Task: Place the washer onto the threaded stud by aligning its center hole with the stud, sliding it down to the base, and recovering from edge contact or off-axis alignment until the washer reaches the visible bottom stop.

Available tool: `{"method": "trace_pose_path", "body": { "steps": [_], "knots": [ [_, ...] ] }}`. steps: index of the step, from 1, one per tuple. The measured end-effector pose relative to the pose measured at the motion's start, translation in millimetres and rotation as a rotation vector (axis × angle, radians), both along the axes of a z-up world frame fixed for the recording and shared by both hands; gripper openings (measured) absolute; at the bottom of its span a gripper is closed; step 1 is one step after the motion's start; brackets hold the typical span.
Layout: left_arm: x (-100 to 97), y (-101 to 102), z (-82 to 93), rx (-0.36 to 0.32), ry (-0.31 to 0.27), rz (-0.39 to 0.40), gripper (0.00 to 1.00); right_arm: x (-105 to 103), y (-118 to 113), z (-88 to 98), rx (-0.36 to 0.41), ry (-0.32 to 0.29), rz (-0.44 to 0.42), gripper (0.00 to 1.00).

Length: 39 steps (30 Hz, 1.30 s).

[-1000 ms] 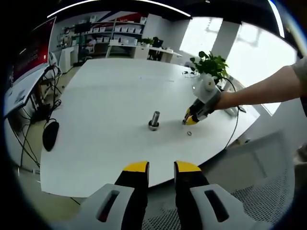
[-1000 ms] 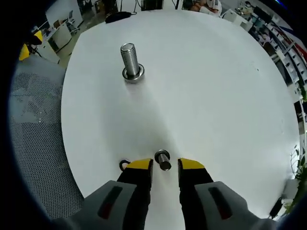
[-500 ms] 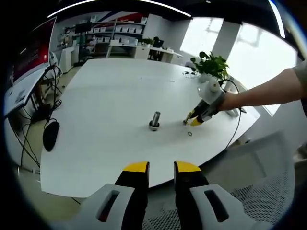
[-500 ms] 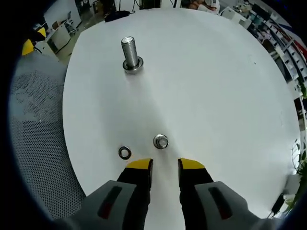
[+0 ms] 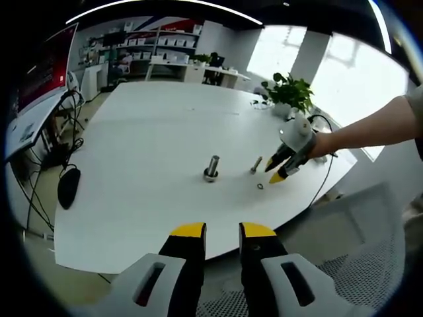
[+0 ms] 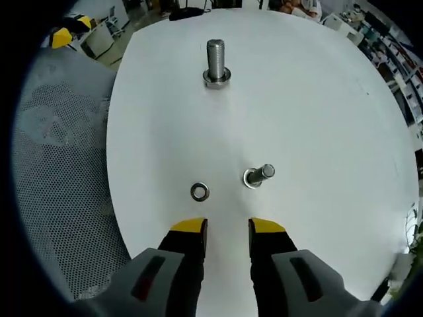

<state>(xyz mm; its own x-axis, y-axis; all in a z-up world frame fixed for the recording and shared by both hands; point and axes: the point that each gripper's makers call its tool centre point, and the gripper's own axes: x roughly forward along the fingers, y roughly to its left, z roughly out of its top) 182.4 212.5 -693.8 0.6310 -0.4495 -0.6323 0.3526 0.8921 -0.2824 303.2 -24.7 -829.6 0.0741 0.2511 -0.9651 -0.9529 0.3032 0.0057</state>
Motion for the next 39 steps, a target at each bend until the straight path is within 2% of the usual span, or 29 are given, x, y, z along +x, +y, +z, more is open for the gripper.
{"method": "trace_pose_path", "body": {
  "steps": [10, 22, 23, 31, 34, 39],
  "knots": [
    [1.0, 0, 1.7, -0.007, -0.012, 0.002, 0.17, -15, 17, -3.3, -0.014, 0.017, 0.042, 0.28],
    [1.0, 0, 2.8, -0.008, -0.017, 0.003, 0.17, -18, 25, -12.5, -0.033, 0.027, 0.066, 0.27],
    [1.0, 0, 3.0, -0.009, -0.018, 0.003, 0.17, -14, 25, -11.9, -0.041, 0.004, 0.094, 0.25],
    [1.9, 0, 3.8, -0.012, -0.021, 0.005, 0.17, -15, 26, -11.4, -0.056, -0.007, 0.180, 0.23],
    [1.7, -1, 3.7, -0.011, -0.020, 0.000, 0.17, -16, 27, -12.5, -0.063, -0.015, 0.263, 0.22],
    [1.3, -1, 3.3, -0.009, -0.017, -0.002, 0.17, -16, 28, -12.8, -0.095, 0.005, 0.275, 0.22]
  ]
}}
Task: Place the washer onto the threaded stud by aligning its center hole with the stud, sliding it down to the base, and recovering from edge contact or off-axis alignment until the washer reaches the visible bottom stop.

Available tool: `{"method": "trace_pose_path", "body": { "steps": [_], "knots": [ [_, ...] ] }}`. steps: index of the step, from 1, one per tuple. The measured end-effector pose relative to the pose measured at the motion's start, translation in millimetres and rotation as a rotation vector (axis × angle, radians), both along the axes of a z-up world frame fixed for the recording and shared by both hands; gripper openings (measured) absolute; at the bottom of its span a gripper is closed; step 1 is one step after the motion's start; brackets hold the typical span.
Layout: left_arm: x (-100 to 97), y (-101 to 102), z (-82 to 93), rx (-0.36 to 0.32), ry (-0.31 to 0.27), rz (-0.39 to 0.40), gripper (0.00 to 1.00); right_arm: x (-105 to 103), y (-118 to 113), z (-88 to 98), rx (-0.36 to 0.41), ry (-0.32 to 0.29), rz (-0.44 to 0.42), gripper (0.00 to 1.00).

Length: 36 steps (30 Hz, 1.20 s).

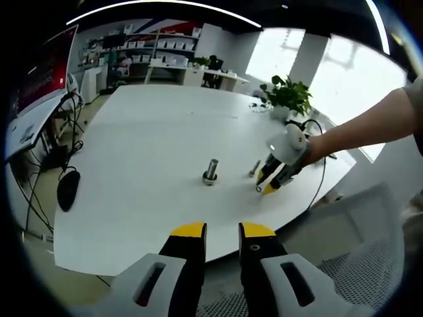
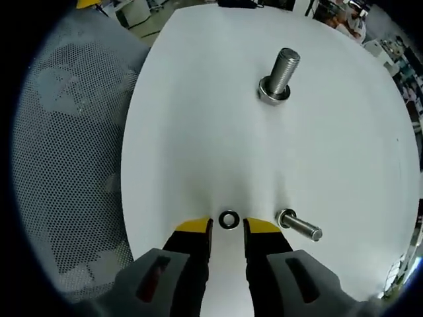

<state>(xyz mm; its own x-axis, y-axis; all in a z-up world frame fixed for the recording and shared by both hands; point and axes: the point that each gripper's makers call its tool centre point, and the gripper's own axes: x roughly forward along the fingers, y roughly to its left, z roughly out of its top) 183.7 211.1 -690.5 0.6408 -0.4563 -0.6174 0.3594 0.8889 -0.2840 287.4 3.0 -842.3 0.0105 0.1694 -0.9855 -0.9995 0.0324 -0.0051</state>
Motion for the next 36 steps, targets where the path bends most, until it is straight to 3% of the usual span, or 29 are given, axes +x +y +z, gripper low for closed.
{"method": "trace_pose_path", "body": {
  "steps": [10, 20, 36],
  "knots": [
    [1.1, 0.9, 0.6, -0.003, -0.005, 0.006, 0.17, -0.1, 0.1, 0.6, -0.025, -0.001, 0.038, 0.19],
    [1.9, 1.2, 2.0, -0.006, -0.013, 0.010, 0.17, 2.6, 0.7, 1.1, -0.077, -0.010, -0.035, 0.15],
    [0.4, 1.5, 0.0, 0.007, -0.005, 0.005, 0.17, 1.5, 1.2, -0.5, -0.059, -0.074, -0.092, 0.14]
  ]
}}
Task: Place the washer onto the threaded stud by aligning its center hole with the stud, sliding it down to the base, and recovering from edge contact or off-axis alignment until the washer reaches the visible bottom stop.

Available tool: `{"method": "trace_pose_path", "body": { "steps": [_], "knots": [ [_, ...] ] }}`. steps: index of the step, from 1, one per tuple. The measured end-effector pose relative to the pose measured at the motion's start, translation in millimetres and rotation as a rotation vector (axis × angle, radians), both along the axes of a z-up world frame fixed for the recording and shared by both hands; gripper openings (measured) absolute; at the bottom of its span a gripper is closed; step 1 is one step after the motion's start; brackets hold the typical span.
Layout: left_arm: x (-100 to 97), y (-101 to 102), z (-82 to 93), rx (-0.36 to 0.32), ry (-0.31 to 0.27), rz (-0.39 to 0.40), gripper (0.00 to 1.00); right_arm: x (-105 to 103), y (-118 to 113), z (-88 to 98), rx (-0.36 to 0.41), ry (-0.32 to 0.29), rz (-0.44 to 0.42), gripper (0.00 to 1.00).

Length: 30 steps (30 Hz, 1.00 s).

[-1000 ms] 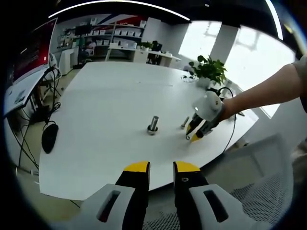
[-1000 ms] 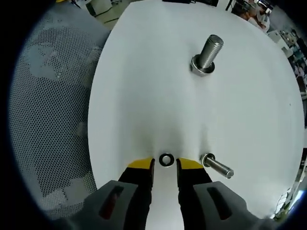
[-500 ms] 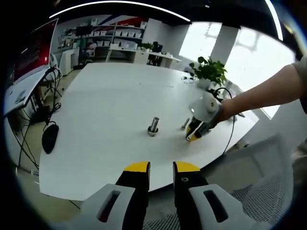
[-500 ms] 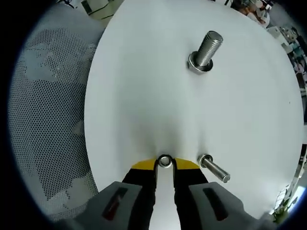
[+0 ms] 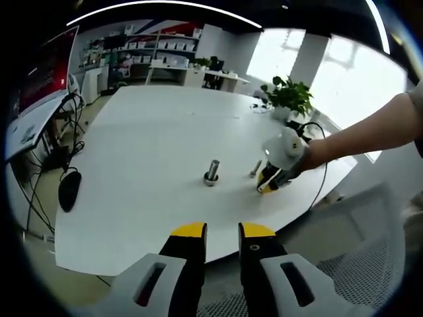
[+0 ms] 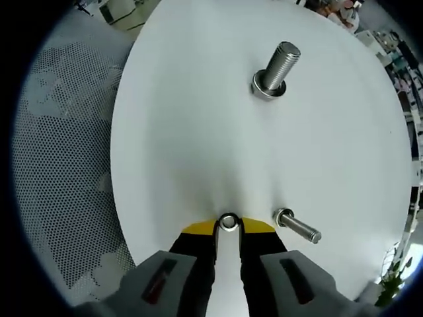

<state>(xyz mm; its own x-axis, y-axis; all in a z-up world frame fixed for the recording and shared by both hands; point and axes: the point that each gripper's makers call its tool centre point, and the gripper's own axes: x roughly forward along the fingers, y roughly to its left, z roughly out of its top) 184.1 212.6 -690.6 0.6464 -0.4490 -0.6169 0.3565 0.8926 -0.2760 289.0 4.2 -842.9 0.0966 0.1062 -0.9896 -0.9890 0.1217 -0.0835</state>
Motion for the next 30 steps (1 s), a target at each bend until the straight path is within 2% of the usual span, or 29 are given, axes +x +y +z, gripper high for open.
{"method": "trace_pose_path", "body": {
  "steps": [5, 15, 25, 30],
  "knots": [
    [-2.1, 2, -2.5, 0.013, 0.012, 0.004, 0.18, 1, -1, 0.0, 0.031, -0.018, -0.067, 0.14],
    [-3.9, 2, -4.1, 0.020, 0.021, 0.002, 0.18, 4, -3, 1.3, 0.091, -0.016, -0.124, 0.14],
    [-4.0, 2, -5.3, 0.020, 0.024, 0.000, 0.18, 6, -20, 1.9, 0.078, -0.024, -0.179, 0.13],
    [-4.4, 2, -5.6, 0.022, 0.027, 0.001, 0.18, 6, -22, 10.3, 0.100, -0.031, -0.197, 0.13]
  ]
}}
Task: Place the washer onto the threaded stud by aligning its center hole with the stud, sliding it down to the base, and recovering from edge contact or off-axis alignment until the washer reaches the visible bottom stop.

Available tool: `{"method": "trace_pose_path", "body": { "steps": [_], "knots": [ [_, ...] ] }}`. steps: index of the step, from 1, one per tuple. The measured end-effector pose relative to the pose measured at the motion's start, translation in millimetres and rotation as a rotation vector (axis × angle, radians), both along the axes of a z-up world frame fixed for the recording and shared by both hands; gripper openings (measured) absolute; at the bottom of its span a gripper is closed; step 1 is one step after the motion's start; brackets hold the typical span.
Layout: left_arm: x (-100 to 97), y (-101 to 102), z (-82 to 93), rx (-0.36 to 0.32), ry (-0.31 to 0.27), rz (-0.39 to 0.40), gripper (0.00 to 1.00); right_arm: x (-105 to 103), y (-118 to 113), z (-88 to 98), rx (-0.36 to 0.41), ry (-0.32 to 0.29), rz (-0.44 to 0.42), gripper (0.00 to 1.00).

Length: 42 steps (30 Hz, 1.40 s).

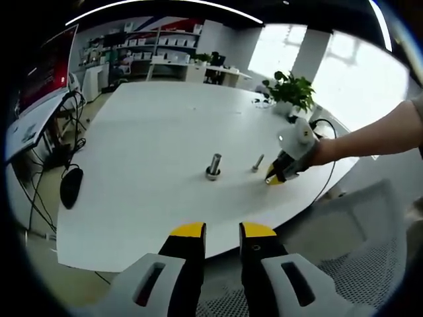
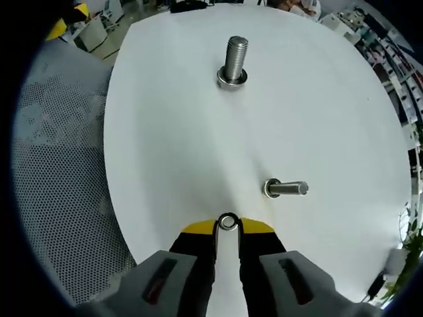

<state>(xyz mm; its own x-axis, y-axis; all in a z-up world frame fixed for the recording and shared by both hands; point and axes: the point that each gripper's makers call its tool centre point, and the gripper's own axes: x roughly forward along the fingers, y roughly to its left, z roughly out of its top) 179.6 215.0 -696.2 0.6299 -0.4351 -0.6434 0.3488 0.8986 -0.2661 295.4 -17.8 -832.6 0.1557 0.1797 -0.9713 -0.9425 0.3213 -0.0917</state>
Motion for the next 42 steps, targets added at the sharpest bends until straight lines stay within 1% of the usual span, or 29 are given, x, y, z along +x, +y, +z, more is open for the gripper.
{"method": "trace_pose_path", "body": {
  "steps": [4, 8, 14, 18, 21, 24, 26, 28, 30, 34, 36, 39, 42],
  "knots": [
    [0.2, 0, 0.7, -0.002, -0.002, 0.001, 0.18, 5, -1, 9.6, 0.028, -0.011, -0.027, 0.14],
    [1.0, 0, 1.2, -0.006, -0.007, 0.002, 0.18, 13, -2, 19.4, 0.081, -0.017, -0.091, 0.14],
    [1.8, 1, 2.5, -0.012, -0.011, 0.006, 0.18, 25, -10, 30.9, 0.133, -0.033, -0.151, 0.14],
    [1.9, 2, 2.6, -0.010, -0.010, 0.014, 0.18, 30, -16, 34.9, 0.139, -0.038, -0.162, 0.14],
    [1.7, 2, 2.0, -0.007, -0.007, 0.015, 0.18, 35, -14, 38.5, 0.165, -0.037, -0.175, 0.14],
    [2.4, 2, 2.3, -0.009, -0.007, 0.014, 0.18, 38, -9, 40.8, 0.178, -0.044, -0.163, 0.14],
    [2.5, 2, 1.8, -0.008, -0.006, 0.013, 0.18, 42, -1, 45.9, 0.213, -0.076, -0.128, 0.14],
    [2.9, 2, 2.0, -0.010, -0.007, 0.015, 0.18, 42, 3, 48.4, 0.212, -0.094, -0.101, 0.14],
    [3.1, 2, 2.5, -0.013, -0.010, 0.018, 0.18, 44, 5, 50.4, 0.221, -0.103, -0.098, 0.14],
    [3.5, 2, 3.1, -0.014, -0.012, 0.018, 0.17, 47, 9, 54.6, 0.238, -0.110, -0.097, 0.14],
    [3.6, 2, 3.7, -0.016, -0.015, 0.018, 0.17, 46, 12, 54.9, 0.246, -0.102, -0.094, 0.14],
    [4.3, 2, 4.1, -0.019, -0.017, 0.019, 0.17, 46, 15, 52.2, 0.234, -0.101, -0.082, 0.14],
    [3.8, 2, 3.9, -0.019, -0.016, 0.020, 0.17, 51, 16, 51.5, 0.234, -0.107, -0.082, 0.14]
  ]
}}
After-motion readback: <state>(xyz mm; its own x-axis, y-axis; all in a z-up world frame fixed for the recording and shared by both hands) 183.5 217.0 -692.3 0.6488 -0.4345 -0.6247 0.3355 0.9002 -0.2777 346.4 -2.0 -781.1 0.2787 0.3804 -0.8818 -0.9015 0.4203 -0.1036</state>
